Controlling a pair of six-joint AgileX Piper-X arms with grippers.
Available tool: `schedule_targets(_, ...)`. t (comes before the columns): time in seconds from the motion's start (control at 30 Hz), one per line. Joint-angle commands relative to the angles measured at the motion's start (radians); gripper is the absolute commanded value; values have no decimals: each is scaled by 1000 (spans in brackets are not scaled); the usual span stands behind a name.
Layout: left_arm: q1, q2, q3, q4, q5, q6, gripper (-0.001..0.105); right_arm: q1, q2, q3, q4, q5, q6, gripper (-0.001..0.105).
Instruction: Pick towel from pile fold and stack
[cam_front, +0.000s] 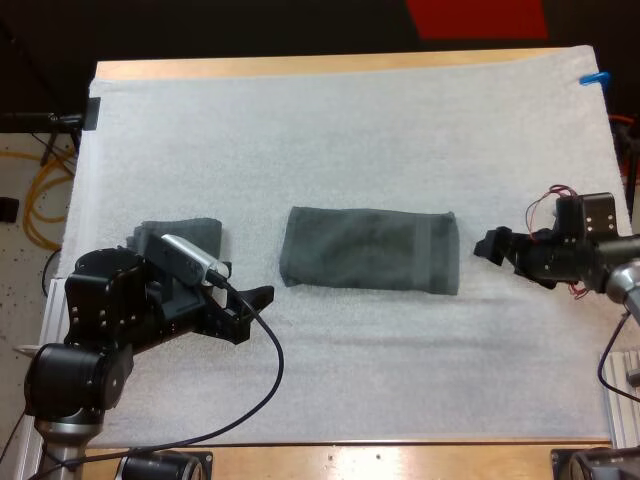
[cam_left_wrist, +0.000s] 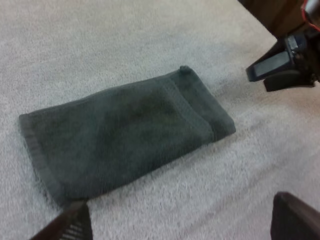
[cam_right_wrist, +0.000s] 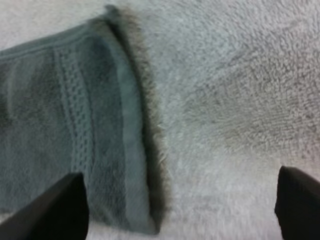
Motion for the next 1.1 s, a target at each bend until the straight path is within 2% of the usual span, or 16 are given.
schedule_targets(0.0, -4, 2, -6, -6, 9, -9, 70, -9, 13, -7, -18, -51, -5, 74)
schedule_targets(0.07, -4, 2, -6, -6, 9, -9, 70, -19, 68, -7, -61, -106, -4, 74)
schedule_targets(0.23, -4, 2, -6, -6, 9, -11, 70, -17, 153, -7, -142, -137, 4, 74)
schedule_targets(0.4, -4, 2, -6, -6, 14, -11, 70, -17, 211, -7, -153, -163, 5, 74)
schedule_targets(0.77, -4, 2, -6, -5, 14, -11, 70, -5, 305, -7, -198, -330, 27, 74)
schedule_targets(0.97, -4, 2, -6, -5, 14, -11, 70, 72, 328, -7, -211, -331, 34, 74)
schedule_targets(1.07, -4, 2, -6, -5, 14, -11, 70, 110, 332, -7, -256, -310, 102, 74)
